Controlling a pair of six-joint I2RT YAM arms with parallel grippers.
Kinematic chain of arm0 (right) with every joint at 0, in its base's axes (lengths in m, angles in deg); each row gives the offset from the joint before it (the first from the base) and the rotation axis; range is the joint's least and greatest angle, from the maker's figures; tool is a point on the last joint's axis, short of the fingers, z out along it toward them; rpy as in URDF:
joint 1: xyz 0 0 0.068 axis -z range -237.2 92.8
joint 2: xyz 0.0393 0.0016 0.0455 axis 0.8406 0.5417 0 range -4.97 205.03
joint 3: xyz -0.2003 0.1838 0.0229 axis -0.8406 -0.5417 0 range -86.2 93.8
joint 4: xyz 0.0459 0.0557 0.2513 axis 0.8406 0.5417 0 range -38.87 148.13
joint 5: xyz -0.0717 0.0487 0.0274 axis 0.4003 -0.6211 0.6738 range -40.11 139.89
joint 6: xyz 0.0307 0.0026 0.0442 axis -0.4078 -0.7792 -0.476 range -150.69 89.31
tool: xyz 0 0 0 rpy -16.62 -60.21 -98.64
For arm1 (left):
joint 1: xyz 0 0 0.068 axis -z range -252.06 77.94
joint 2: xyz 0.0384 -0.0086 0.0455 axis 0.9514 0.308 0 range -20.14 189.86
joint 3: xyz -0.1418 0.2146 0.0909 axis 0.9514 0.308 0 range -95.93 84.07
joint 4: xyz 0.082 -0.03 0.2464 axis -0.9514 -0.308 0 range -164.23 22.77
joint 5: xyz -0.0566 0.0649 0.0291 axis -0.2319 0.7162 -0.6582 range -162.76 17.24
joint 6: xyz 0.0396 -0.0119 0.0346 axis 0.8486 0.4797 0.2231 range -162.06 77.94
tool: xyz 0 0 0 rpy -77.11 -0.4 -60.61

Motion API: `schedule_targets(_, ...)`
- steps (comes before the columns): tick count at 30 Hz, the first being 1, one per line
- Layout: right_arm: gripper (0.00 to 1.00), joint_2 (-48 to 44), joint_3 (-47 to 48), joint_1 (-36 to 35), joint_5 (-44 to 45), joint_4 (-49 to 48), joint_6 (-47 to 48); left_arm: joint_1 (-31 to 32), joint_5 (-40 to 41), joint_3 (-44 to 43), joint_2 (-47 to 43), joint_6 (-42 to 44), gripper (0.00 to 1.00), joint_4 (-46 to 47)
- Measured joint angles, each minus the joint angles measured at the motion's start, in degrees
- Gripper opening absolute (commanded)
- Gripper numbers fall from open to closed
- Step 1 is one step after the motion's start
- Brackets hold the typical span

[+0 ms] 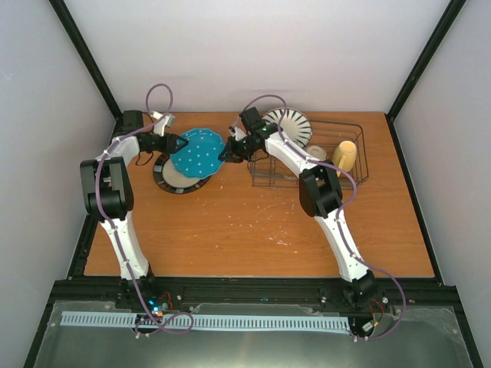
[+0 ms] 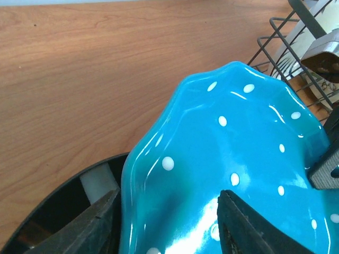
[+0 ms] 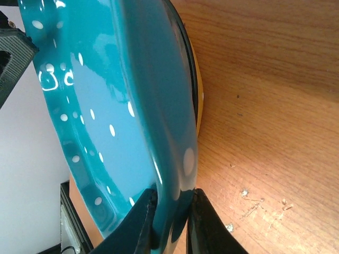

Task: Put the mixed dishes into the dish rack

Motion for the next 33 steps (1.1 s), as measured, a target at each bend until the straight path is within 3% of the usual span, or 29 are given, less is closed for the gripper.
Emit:
schedule_targets(5,0.03,-0.6,-0.6,0.0,-0.3,-0.4,0.2,-0.8,-2.7,0.0,0.2,0.4,0.52,-1.5)
schedule_targets(9,0.03,-1.5,-0.6,-0.8,-0.9,-3.4,1.4,-2.2,-8.0,-0.3,1.2,1.2,0.48,-6.0)
schedule_targets(11,0.03,-1.8,-0.6,-1.1,-0.5,-3.5,1.8,-3.1,-10.7,-1.1,1.7,1.7,0.38,-8.7)
schedule_targets(14,0.03,-1.9,-0.6,-1.0,-1.0,-3.8,1.9,-4.3,-15.9,-2.8,2.9,1.8,0.07,-12.3)
schedule_targets(15,0.03,-1.9,-0.7,-0.8,-1.3,-3.9,2.4,-4.9,-17.8,-3.5,3.4,1.6,0.01,-13.6)
schedule_targets(16,0.03,-1.9,-0.6,-0.5,-1.7,-4.3,3.7,-5.6,-21.6,-4.5,4.0,1.2,0.01,-16.0)
schedule_targets(21,0.03,-3.0,-0.6,-0.9,-1.2,-3.1,5.0,-6.0,-26.2,-8.1,6.7,4.0,0.01,-23.1)
schedule_targets(22,0.09,-3.2,-0.6,-0.9,-1.2,-2.7,5.0,-6.0,-26.4,-8.1,6.7,4.3,0.01,-23.6)
schedule_targets(25,0.42,-3.9,-0.6,-0.8,-1.0,-1.7,4.8,-5.7,-25.7,-7.9,5.0,3.6,0.01,-22.9)
schedule_targets(26,0.47,-4.1,-0.5,-0.5,-1.9,-1.9,4.2,-5.4,-25.1,-7.3,3.8,3.4,0.01,-21.6)
schedule_targets(33,0.51,-10.3,1.3,2.2,1.2,-0.9,8.3,3.0,-12.2,-1.1,-14.1,-2.1,0.01,-2.9)
